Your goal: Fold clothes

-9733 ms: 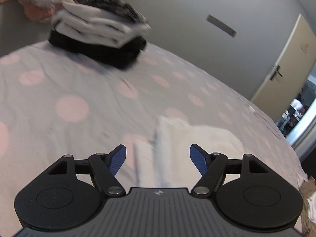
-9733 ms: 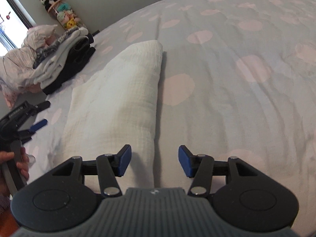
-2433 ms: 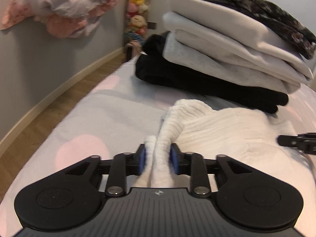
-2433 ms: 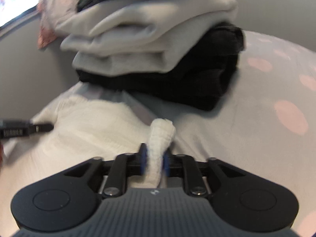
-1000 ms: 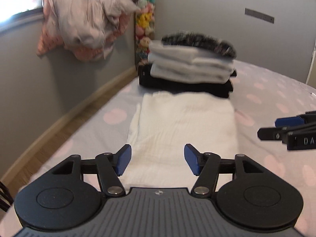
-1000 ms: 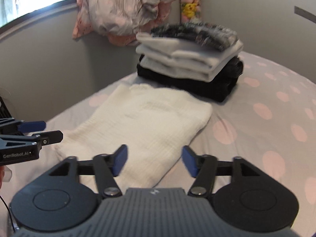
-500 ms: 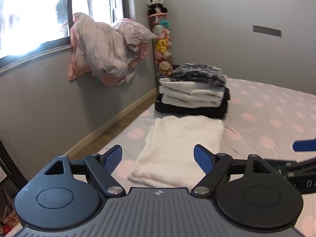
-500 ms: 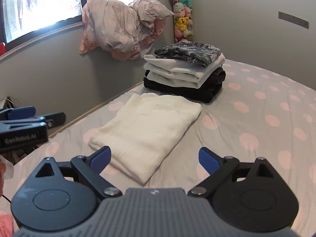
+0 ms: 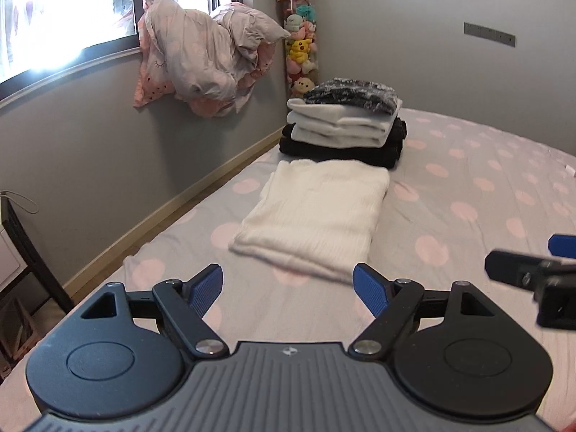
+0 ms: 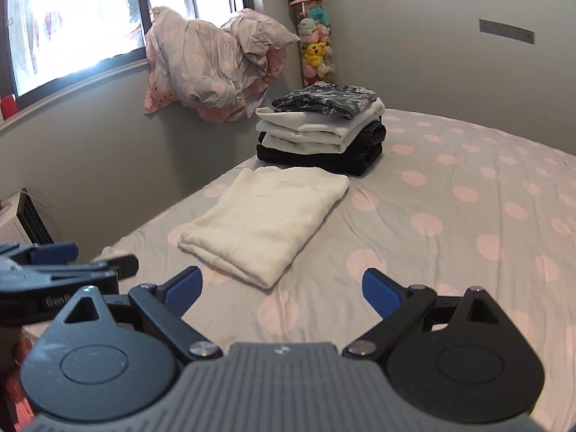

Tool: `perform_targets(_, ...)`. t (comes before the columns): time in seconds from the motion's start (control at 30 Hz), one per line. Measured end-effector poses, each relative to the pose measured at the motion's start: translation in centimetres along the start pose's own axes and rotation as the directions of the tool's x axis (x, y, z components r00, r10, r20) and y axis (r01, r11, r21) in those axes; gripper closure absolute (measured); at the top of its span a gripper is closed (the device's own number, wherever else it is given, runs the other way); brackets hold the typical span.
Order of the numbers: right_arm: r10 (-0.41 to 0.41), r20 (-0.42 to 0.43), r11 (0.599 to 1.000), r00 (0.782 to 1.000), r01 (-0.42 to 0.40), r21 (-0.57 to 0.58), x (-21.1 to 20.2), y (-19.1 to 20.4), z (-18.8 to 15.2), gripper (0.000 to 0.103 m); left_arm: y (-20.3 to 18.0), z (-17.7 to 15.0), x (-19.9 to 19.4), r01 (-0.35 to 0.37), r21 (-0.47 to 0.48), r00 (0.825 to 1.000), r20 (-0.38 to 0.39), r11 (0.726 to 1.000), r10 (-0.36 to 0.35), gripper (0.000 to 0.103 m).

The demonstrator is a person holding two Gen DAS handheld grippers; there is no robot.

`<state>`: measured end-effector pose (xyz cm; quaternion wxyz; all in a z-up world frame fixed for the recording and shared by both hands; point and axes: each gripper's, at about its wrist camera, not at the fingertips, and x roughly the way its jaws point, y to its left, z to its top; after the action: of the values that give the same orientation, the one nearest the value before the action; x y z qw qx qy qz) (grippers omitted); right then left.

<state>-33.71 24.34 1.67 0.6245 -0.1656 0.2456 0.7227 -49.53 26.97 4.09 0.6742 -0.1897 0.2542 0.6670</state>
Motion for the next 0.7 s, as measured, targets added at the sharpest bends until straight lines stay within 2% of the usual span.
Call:
perform_targets(0.33, -0.021, 0.039, 1.0, 0.999, 0.022, -0.008, -2.9, 0.5, -0.8, 0.006, -0.5, -1.1, -1.4, 0.036, -0.004, 0.999, -0.017, 0.999, -0.036, 0.009)
perform_targets(0.7, -0.027, 0.041, 1.0, 0.999, 0.027, 0.01, -3.3, -0.2, -1.2, 0.006, -1.9, -1.2, -1.4, 0.046, 0.023, 0.999, -0.022, 0.999, -0.045, 0.009)
